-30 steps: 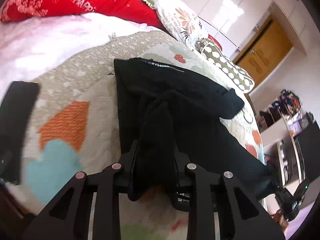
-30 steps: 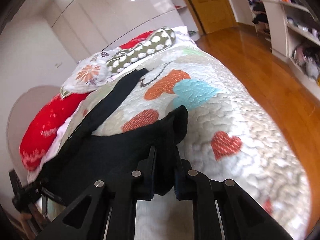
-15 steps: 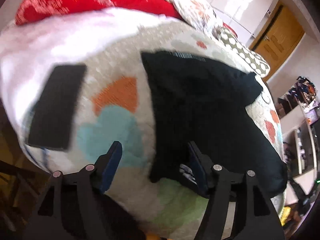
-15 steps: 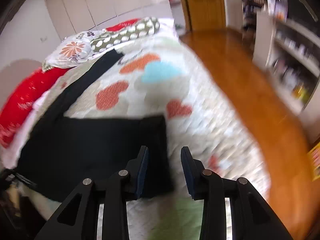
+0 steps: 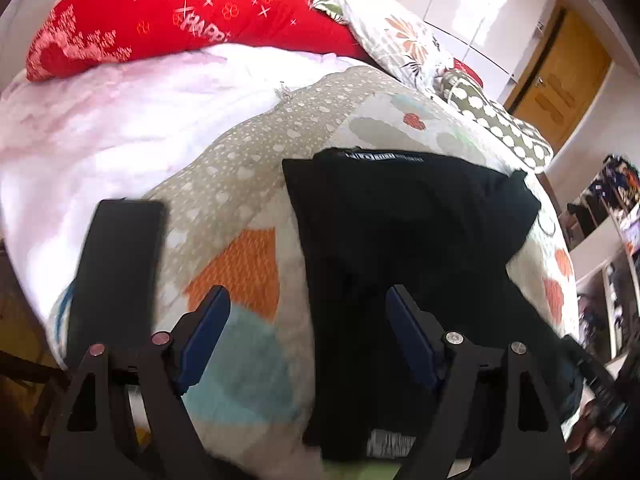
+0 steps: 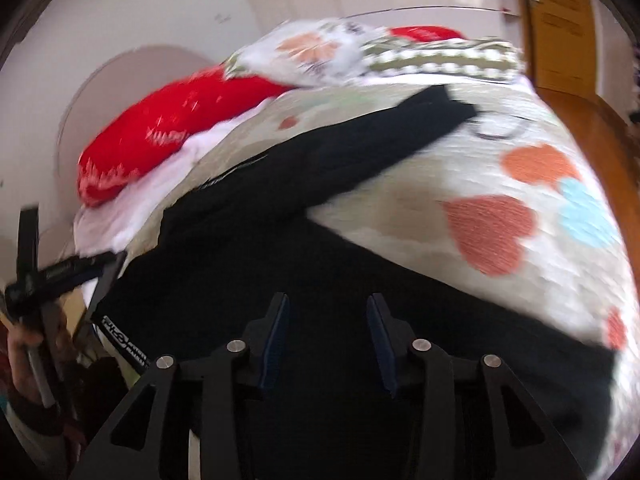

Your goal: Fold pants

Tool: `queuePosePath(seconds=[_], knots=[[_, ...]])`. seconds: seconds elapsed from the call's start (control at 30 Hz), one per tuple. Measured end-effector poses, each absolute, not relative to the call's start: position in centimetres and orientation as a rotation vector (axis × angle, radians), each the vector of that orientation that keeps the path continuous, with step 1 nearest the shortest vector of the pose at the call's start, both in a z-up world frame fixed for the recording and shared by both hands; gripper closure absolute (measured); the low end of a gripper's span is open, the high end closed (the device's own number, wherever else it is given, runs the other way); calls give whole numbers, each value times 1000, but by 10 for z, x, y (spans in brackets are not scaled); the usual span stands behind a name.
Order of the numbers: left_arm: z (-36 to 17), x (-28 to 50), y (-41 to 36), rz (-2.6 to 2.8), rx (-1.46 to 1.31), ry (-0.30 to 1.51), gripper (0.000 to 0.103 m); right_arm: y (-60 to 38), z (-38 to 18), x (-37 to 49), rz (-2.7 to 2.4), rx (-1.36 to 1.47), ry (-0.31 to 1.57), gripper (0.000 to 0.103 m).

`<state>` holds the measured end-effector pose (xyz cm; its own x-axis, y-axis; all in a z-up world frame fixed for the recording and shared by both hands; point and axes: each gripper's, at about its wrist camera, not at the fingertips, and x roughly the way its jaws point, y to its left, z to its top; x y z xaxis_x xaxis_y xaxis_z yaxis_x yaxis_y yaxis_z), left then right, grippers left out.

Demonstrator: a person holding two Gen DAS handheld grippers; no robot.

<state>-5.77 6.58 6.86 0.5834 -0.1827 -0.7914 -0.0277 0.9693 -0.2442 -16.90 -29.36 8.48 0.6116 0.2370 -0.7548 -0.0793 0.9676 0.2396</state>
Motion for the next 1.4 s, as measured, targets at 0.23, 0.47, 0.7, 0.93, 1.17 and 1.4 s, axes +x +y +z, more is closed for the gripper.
queuePosePath(seconds=[0.23, 0.47, 0.7, 0.93, 1.17, 1.4], knots=[[46, 5, 72, -58, -231, 1047, 20, -309, 94, -100, 109, 176, 871, 47], [51, 61, 65, -134, -149, 1052, 20, -333, 106, 0, 93, 118, 913, 31], [38, 115, 44, -250, -13, 1056, 20, -312, 96, 82, 122, 161, 930, 31], [16, 148, 11, -374, 156, 1097, 16, -304, 86, 110, 135, 111, 955, 31], [13, 154, -27, -468, 287, 1091, 17, -316, 72, 134, 101, 137, 1005, 31], [28, 133, -49, -538, 359, 1058, 73, -314, 61, 153, 113, 229, 1066, 25]])
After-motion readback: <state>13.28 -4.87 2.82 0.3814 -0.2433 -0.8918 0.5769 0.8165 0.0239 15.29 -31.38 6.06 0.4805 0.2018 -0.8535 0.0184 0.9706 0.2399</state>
